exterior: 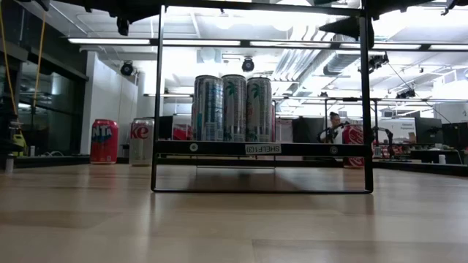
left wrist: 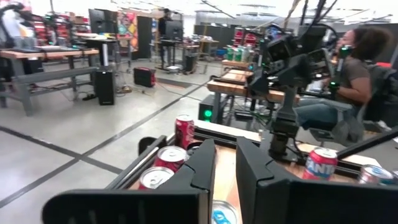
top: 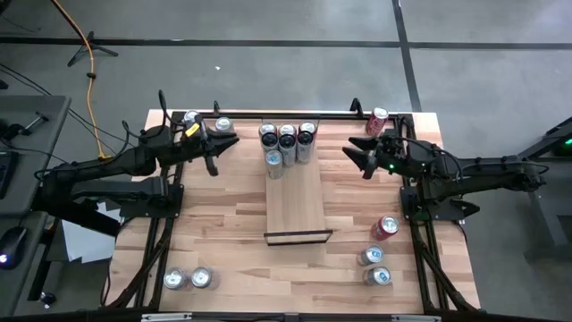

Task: Place canned beverage on shelf
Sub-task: Put the blue soda can on the shelf aligned with the other blue soda can

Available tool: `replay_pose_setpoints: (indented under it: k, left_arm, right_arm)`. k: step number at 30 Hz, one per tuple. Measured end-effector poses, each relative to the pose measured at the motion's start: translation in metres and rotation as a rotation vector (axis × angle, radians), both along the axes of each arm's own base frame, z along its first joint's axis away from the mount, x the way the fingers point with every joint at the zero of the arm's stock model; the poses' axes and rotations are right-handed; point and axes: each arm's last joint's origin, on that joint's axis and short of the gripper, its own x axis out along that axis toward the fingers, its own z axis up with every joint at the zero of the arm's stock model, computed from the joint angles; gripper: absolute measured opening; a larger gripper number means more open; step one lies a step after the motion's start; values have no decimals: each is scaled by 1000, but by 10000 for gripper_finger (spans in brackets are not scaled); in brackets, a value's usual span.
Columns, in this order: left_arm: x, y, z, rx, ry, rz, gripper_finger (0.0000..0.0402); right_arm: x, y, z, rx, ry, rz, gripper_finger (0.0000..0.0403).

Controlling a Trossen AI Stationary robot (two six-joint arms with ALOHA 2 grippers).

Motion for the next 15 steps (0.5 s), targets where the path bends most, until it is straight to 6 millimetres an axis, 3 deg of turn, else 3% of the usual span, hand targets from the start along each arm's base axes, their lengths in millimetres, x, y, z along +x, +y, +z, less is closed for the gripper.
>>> replay_pose_setpoints:
  k: [4,8,12,15]
  left_arm:
    - [0,1,0,-1,0,32,34]
    - [0,1,0,-1,0,46,43]
    - [0,1,0,-6,-2,46,49]
    - [0,1,0,-31,-11,45,51]
  right_arm:
    - [1,2,-2,21,11,71,354]
    - [0,5,0,32,54,192,385]
    - [-4,11,33,89,114,334,389]
    - [-5,21,58,154,303,398,389]
